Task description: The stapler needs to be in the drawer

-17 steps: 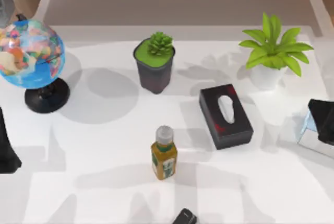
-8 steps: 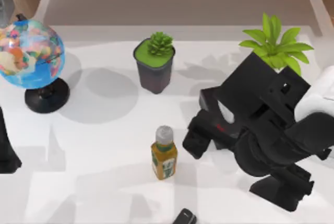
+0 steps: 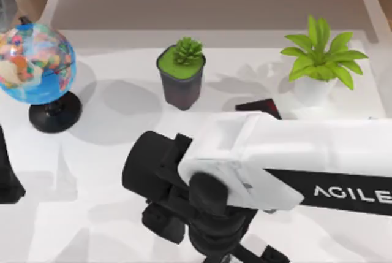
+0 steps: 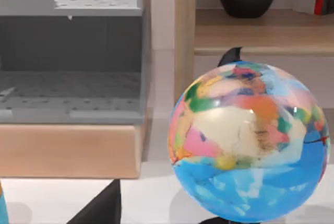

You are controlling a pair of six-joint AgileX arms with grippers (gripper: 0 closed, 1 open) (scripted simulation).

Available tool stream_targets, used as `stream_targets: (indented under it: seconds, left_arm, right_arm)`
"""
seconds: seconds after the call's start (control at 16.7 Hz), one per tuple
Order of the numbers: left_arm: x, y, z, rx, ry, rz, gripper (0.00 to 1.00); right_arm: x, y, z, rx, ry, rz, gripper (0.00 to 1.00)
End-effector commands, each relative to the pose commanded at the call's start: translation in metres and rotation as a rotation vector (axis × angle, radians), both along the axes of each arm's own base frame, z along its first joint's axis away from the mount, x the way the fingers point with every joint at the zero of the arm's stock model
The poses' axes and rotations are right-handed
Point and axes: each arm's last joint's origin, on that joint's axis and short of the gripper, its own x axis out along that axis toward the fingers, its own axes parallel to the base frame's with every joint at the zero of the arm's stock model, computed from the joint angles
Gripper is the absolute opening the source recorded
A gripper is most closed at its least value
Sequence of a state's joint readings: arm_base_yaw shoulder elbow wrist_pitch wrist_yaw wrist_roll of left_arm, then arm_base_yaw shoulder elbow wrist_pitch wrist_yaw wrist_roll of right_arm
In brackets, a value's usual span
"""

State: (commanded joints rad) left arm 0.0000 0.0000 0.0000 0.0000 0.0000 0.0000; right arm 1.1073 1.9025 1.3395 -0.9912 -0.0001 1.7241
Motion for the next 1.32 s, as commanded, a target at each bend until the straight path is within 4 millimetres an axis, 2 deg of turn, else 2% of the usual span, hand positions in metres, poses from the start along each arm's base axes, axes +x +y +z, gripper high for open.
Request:
stream_targets:
  seconds: [0.12,0.42,0.72,0.84,0.96,1.14,1.32]
  left_arm:
    - [0.000,0.000,0.000,0.000,0.000,0.000,1.00]
    - [0.000,0.000,0.000,0.000,0.000,0.000,1.00]
    - [0.000,0.000,0.000,0.000,0.000,0.000,1.00]
    - [0.000,0.000,0.000,0.000,0.000,0.000,1.00]
    - [0.000,0.000,0.000,0.000,0.000,0.000,1.00]
    - [0.000,0.000,0.000,0.000,0.000,0.000,1.00]
    - [0.000,0.000,0.000,0.000,0.000,0.000,1.00]
  right_arm:
    - [-0.002,0.006,-0.003,-0.013,0.005,-0.012,1.00]
    - [-0.001,0.005,-0.003,-0.011,0.005,-0.015,1.00]
    - [-0.037,0.022,-0.022,-0.012,0.005,-0.011,1.00]
    - [-0.041,0.023,-0.029,-0.013,0.005,-0.012,1.00]
    - [-0.032,0.019,-0.037,-0.012,0.004,-0.011,1.00]
    - [-0.007,0.008,-0.050,-0.015,0.006,-0.012,1.00]
    - [-0.002,0.006,-0.053,-0.013,0.005,-0.012,1.00]
